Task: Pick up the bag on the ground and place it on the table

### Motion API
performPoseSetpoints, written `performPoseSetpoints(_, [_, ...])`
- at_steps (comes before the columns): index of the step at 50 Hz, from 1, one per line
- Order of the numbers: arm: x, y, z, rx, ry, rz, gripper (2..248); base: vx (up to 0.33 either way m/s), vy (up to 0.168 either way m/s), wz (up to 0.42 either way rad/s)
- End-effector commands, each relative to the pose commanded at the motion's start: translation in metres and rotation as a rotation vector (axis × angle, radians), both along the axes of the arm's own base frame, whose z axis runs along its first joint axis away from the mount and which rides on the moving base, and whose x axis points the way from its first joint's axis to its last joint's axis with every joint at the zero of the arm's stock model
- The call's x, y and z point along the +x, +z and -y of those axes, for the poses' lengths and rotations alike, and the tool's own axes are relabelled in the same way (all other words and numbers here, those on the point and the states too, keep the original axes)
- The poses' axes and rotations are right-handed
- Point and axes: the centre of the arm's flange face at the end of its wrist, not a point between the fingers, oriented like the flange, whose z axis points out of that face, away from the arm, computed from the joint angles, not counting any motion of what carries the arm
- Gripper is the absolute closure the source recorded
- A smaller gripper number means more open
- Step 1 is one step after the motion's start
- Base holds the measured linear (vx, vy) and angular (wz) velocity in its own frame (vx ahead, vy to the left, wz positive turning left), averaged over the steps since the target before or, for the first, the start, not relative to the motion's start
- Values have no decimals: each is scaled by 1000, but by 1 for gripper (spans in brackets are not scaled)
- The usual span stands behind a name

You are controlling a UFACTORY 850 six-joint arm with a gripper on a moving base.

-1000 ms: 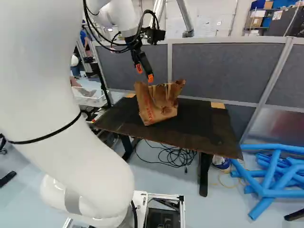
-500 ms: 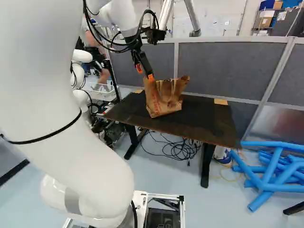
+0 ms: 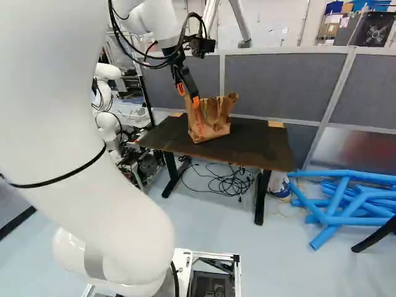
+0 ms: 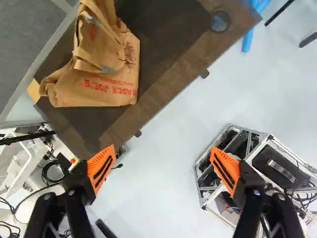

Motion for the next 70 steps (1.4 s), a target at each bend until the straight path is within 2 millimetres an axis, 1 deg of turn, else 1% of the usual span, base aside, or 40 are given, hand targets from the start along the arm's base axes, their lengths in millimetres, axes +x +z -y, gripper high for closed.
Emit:
performPoseSetpoints(28, [0, 0, 0, 0, 0, 0, 3, -206, -4, 5])
performPoseSetpoints(70, [0, -1, 0, 0, 2, 1, 3, -3, 0, 0])
